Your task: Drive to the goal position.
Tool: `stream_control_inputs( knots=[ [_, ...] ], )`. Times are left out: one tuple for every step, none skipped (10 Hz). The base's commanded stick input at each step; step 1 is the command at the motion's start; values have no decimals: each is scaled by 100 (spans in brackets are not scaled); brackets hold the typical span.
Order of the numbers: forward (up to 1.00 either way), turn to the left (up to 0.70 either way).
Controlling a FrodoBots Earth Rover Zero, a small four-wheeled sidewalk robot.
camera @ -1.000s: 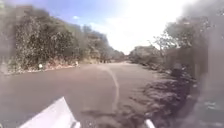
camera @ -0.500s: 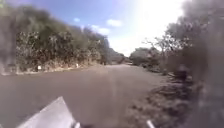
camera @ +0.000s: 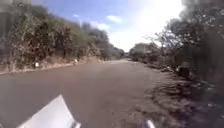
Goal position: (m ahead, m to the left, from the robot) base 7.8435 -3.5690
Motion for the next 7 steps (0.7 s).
stream_control_inputs(
  knots=[
    [50, 0],
    [50, 0],
    [50, 0],
    [50, 0],
    [50, 0],
    [50, 0],
    [50, -10]
  ],
)
